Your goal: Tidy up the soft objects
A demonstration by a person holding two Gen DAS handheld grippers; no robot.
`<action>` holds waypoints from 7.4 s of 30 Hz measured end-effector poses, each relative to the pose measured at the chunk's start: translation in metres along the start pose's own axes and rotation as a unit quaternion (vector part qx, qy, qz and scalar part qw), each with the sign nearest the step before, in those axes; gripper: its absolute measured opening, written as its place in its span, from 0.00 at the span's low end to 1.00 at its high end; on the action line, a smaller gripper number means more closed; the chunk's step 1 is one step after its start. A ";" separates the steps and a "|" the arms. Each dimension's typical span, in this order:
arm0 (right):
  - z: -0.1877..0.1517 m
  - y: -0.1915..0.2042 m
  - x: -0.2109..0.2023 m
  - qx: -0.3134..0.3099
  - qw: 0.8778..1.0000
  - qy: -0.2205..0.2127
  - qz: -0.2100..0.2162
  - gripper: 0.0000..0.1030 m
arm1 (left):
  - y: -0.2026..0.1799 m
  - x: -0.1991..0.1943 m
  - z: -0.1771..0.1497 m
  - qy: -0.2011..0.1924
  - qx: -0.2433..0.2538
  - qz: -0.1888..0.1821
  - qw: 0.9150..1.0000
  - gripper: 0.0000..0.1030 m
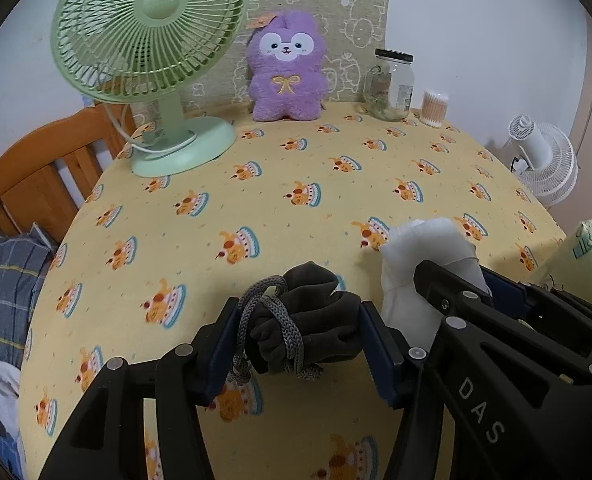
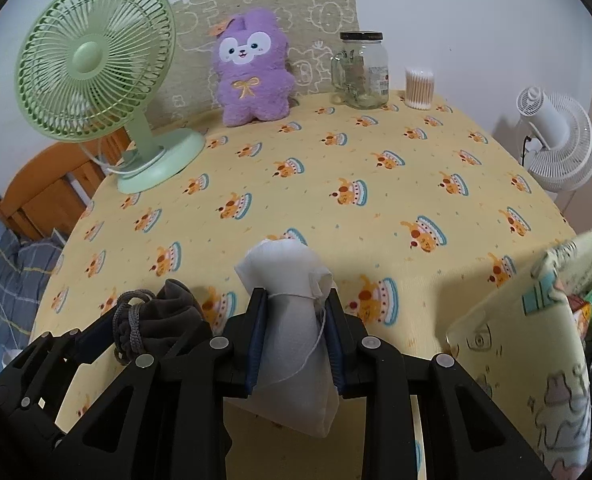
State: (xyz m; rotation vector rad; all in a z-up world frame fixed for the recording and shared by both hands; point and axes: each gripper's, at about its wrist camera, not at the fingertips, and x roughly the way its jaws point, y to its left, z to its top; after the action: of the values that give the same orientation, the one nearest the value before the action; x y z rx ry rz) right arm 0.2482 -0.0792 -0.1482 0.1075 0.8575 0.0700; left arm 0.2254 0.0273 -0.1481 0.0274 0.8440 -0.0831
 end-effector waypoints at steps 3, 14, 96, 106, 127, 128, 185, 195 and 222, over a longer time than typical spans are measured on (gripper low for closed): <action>-0.005 0.001 -0.006 -0.005 1.000 0.000 0.001 0.30 | -0.001 -0.009 -0.008 -0.004 -0.005 0.009 1.000 0.58; -0.023 0.004 -0.037 -0.030 0.999 -0.017 0.005 0.30 | -0.006 -0.039 -0.027 -0.020 -0.020 0.016 0.999 0.57; -0.022 -0.124 -0.208 -0.004 0.990 -0.143 -0.018 0.30 | -0.158 -0.166 -0.011 -0.136 0.020 -0.005 0.990 0.57; -0.020 -0.150 -0.206 0.005 0.989 -0.143 -0.030 0.30 | -0.183 -0.157 -0.008 -0.133 0.029 -0.020 0.991 0.57; -0.019 -0.208 -0.167 0.037 0.993 -0.099 -0.059 0.30 | -0.232 -0.104 -0.001 -0.083 0.071 -0.060 0.992 0.58; -0.019 -0.209 -0.165 0.039 0.993 -0.096 -0.059 0.30 | -0.234 -0.099 0.000 -0.077 0.077 -0.063 0.992 0.60; -0.024 -0.153 -0.188 0.004 0.991 -0.127 -0.050 0.92 | -0.171 -0.143 -0.007 -0.090 0.067 -0.038 0.993 0.99; -0.028 -0.123 -0.214 -0.003 0.990 -0.138 -0.033 0.92 | -0.124 -0.176 -0.014 -0.115 0.026 -0.012 0.993 1.00; -0.049 -0.076 -0.290 -0.045 0.978 -0.204 -0.017 0.92 | -0.042 -0.258 -0.048 -0.177 -0.053 0.058 0.981 1.00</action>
State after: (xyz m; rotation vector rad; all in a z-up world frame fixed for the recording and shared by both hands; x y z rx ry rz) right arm 0.0231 -0.1816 0.0284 0.0195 0.4452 0.0513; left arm 0.0153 0.0047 0.0127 -0.0383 0.4891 0.0669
